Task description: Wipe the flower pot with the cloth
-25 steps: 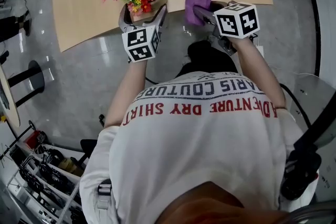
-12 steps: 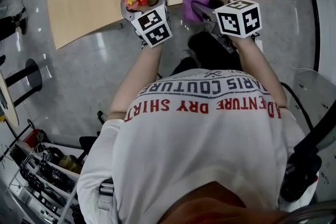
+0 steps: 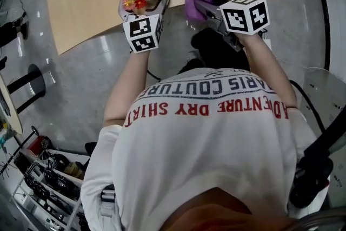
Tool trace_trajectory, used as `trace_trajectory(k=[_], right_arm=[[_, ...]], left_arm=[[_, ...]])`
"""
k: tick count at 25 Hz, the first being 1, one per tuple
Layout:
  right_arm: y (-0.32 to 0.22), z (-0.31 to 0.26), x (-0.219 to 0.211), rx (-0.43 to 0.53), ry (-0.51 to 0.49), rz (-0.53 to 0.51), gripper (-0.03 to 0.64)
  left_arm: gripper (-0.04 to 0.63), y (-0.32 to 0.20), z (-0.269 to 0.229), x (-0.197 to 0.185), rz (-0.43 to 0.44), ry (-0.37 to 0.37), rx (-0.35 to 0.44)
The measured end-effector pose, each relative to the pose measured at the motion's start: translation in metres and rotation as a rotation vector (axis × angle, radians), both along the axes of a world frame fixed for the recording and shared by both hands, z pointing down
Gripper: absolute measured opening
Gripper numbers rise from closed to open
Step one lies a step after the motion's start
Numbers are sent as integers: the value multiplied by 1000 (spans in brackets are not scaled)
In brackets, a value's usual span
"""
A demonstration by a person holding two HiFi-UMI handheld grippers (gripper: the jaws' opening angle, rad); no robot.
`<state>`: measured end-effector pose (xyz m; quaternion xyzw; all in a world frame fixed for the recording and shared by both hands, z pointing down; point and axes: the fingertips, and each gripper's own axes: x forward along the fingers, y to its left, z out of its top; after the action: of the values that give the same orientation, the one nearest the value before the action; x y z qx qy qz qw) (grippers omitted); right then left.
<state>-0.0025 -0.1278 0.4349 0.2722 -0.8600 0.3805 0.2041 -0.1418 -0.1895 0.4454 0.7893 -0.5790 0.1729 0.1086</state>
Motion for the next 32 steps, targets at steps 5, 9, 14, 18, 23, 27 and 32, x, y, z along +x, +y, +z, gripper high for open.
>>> trace_trajectory(k=[5,9,14,18,23,27,32], right_arm=[[-7,0,-11,-38,-46,-14,64],[-10,2,-12,-69,-74,-49,64],[-26,0,-19,-77,-100,-87,64],[-36,-5,-29,-69,-113,-101,66],[-41,-10,-41,-58,-116,-136,64],[-44,-7,-48,-69,-119,-165,64],[-58,9,-54,-98,-100,-198,64]], left_arm=[[526,4,-1,10,299,-1,-18],[526,8,2,24,513,-14,-52],[526,6,-2,27,634,-25,-73],[526,7,-3,23,665,-29,-73],[526,13,-3,18,672,-24,-63],[526,17,-3,17,671,-24,-66],[526,8,1,19,671,-23,-71]])
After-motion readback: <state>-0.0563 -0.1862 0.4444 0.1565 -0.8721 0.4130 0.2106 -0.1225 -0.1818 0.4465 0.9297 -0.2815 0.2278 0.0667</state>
